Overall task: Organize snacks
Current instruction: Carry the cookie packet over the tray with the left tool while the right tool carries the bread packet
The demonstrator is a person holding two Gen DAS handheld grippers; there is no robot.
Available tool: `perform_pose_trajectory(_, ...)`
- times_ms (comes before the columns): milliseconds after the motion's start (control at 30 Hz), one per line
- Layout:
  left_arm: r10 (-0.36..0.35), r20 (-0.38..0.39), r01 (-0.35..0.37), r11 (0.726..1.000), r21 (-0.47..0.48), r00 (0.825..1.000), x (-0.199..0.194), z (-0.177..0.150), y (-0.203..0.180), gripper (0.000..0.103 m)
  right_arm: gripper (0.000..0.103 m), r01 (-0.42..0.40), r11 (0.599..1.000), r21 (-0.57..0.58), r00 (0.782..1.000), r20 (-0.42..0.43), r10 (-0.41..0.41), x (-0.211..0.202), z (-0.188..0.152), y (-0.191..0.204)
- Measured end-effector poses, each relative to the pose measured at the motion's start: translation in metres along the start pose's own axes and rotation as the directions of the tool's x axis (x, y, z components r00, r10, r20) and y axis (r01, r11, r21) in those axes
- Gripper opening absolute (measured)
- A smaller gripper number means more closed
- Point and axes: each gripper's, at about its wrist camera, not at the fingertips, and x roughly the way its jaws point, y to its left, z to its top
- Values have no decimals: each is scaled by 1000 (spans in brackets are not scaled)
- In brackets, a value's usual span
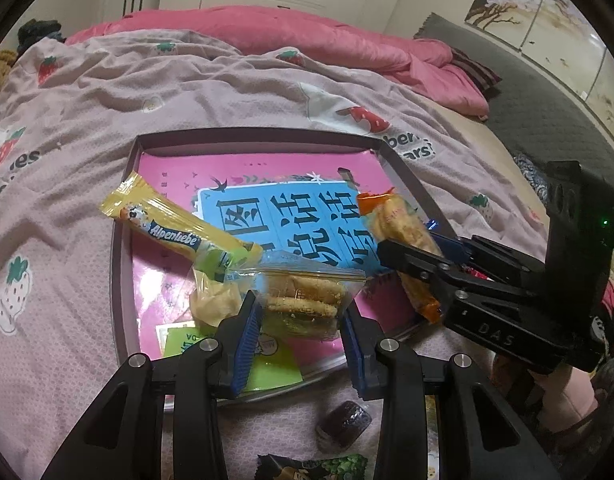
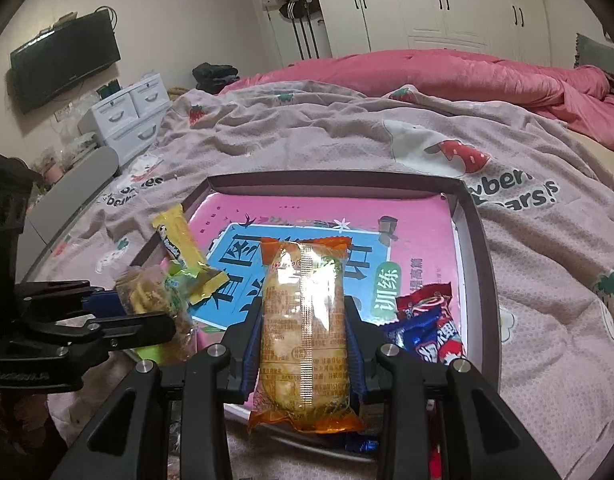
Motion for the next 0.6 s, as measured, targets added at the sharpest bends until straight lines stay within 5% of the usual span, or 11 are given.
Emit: perform_pose_trajectory(600, 0, -4, 0, 1000, 11, 1000, 1, -1, -3, 40, 36, 21, 999, -29, 1000, -23, -22, 5, -4, 5)
